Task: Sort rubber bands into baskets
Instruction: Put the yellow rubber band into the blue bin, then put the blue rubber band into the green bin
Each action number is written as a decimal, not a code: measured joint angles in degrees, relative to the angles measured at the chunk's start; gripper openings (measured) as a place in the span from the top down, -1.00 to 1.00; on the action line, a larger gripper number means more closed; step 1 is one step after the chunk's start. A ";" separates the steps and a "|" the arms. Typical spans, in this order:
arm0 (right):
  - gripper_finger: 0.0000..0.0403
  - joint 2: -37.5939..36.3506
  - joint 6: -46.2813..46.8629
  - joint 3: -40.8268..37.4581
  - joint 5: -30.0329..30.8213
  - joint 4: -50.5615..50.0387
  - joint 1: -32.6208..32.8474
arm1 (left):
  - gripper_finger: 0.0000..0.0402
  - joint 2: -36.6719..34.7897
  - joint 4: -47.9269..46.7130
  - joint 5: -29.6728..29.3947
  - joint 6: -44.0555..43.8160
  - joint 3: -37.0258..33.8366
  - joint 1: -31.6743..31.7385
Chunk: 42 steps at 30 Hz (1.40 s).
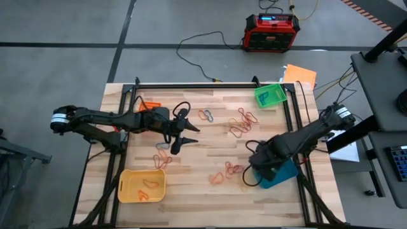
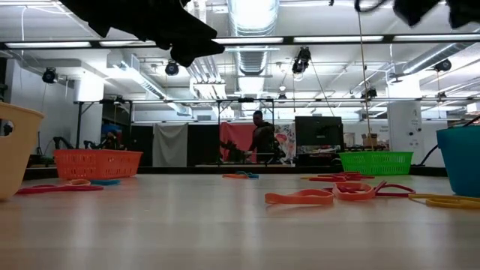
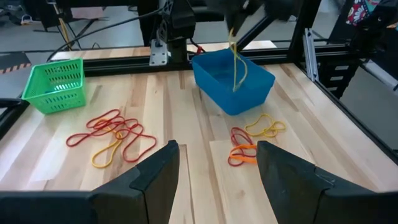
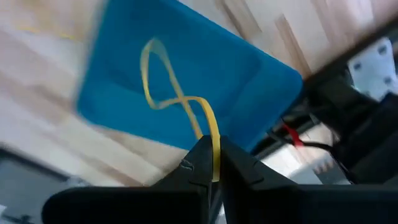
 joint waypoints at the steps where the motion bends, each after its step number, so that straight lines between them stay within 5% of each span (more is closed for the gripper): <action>1: 0.94 0.04 0.45 -1.65 -0.22 0.16 0.00 | 0.01 0.00 0.10 0.02 0.00 0.00 0.00; 11: 0.88 0.07 3.96 -10.61 -1.65 7.75 -0.04 | 0.01 0.00 0.09 -0.04 -0.13 0.00 0.00; 20: 0.35 0.56 3.33 -12.81 -2.53 13.86 -0.08 | 0.01 0.02 0.09 -0.07 -0.15 0.00 0.00; 25: 0.15 0.14 -0.57 -10.57 7.80 17.18 -0.37 | 0.01 0.02 -0.45 -0.09 -0.28 0.00 0.00; 31: 0.08 0.11 -20.97 -9.45 25.88 36.67 -4.87 | 0.01 -1.41 -8.80 -0.02 -6.21 0.00 -0.49; 37: 0.14 0.13 -51.18 -13.84 19.56 62.97 -15.10 | 0.01 -2.44 -22.06 0.11 -9.54 0.01 -2.69; 42: 0.17 0.07 -61.06 -18.22 16.84 70.97 -21.73 | 0.01 -2.34 -30.56 0.11 -16.58 0.02 -3.10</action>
